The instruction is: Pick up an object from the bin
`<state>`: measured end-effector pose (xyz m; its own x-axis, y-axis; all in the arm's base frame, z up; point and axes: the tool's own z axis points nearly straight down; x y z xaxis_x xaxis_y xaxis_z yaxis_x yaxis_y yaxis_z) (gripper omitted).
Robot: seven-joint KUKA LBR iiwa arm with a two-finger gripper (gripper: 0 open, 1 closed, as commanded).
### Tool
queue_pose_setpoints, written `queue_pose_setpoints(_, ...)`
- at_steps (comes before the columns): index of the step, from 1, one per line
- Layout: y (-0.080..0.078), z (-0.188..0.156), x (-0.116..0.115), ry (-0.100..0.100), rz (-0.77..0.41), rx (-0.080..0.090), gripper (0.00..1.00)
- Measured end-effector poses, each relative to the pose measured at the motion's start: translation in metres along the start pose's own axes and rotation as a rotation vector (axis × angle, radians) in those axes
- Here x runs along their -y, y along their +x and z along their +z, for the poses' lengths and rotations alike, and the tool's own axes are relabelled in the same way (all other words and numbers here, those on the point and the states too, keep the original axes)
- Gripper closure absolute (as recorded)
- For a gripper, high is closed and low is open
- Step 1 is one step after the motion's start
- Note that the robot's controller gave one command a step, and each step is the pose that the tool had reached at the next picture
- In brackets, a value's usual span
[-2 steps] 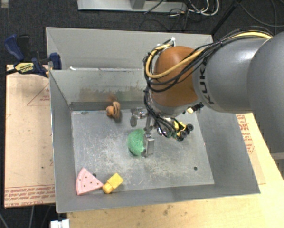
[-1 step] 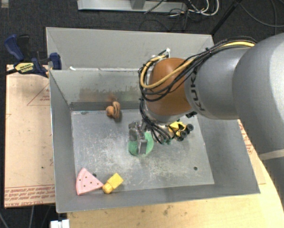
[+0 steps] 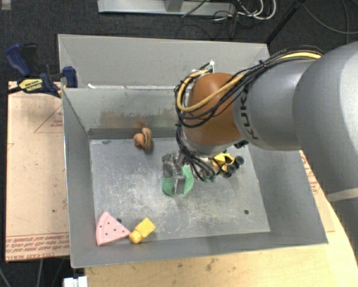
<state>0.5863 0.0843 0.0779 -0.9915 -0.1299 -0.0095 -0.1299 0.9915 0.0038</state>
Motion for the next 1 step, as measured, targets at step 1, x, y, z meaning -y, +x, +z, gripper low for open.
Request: queue_pose_setpoints(1, -0.0161, -0.1599, -0.0102, 0.003, -0.043, 0.001, 1.00)
